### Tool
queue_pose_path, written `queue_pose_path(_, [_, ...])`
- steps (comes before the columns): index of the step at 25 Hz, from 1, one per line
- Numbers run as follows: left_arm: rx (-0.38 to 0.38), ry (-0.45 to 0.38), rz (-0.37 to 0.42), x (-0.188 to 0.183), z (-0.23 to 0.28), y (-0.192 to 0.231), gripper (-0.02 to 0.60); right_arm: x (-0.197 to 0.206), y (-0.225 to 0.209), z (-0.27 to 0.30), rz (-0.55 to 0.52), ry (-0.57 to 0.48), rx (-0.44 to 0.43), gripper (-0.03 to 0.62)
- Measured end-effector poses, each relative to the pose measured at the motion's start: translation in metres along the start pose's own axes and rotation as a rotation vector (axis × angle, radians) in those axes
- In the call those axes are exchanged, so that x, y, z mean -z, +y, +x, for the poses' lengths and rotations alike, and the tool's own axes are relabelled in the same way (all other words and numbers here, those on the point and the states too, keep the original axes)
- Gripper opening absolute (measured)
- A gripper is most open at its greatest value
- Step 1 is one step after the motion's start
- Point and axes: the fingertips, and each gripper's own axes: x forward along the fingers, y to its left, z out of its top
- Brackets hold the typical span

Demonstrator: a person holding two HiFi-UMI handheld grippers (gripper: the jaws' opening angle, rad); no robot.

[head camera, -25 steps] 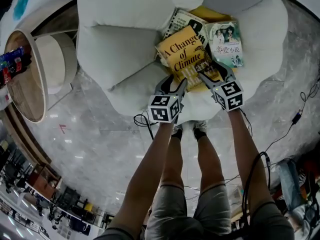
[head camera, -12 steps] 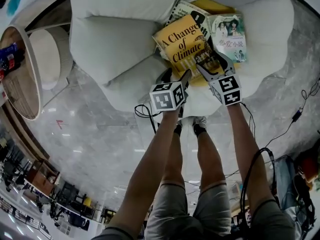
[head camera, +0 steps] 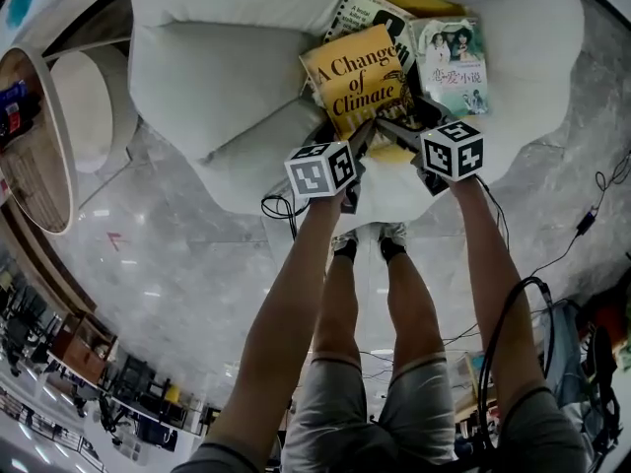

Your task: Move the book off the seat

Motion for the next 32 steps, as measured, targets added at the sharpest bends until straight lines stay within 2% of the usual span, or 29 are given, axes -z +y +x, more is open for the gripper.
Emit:
queue_pose_path(2, [0.012,0.012,-0.03,0.0,-0.003,0.003,0.336,0.01,0.003,-0.005,0.022,0.032,-0.004,0.379])
queue_pose_path(4, [0.04,0.023,-0.029,0.001,-0.008,-0.001,0.304,0.017,0.004,-0.017,0.011,0.04,0.0,0.377])
queue_pose_path(5, [0.053,0.024,-0.014,0.001,-0.011,-0.005,0.302,0.018,0.004,-0.024,0.013,0.022,0.007,0.371])
queue_pose_path(6, [0.065,0.019,0.01,0.0,-0.014,-0.01,0.302,0.017,0.004,-0.032,0.018,-0.005,0.022,0.334])
queue_pose_path(7, [0.073,0.009,0.038,-0.002,-0.018,-0.017,0.301,0.015,0.003,-0.04,0.026,-0.038,0.039,0.27])
queue_pose_path(13, [0.089,-0.068,0.185,-0.022,-0.053,-0.059,0.301,-0.008,0.023,-0.086,0.056,-0.202,0.065,0.262])
queue_pose_path(20, [0.118,-0.199,0.3,-0.093,-0.125,-0.14,0.301,-0.098,0.072,-0.164,-0.013,-0.377,0.082,0.262])
queue_pose_path(28, [0.186,-0.382,0.421,-0.185,-0.246,-0.257,0.301,-0.221,0.16,-0.286,-0.138,-0.58,0.11,0.262])
queue_pose_path(32, [0.217,-0.447,0.478,-0.214,-0.32,-0.315,0.301,-0.266,0.218,-0.353,-0.189,-0.655,0.121,0.262])
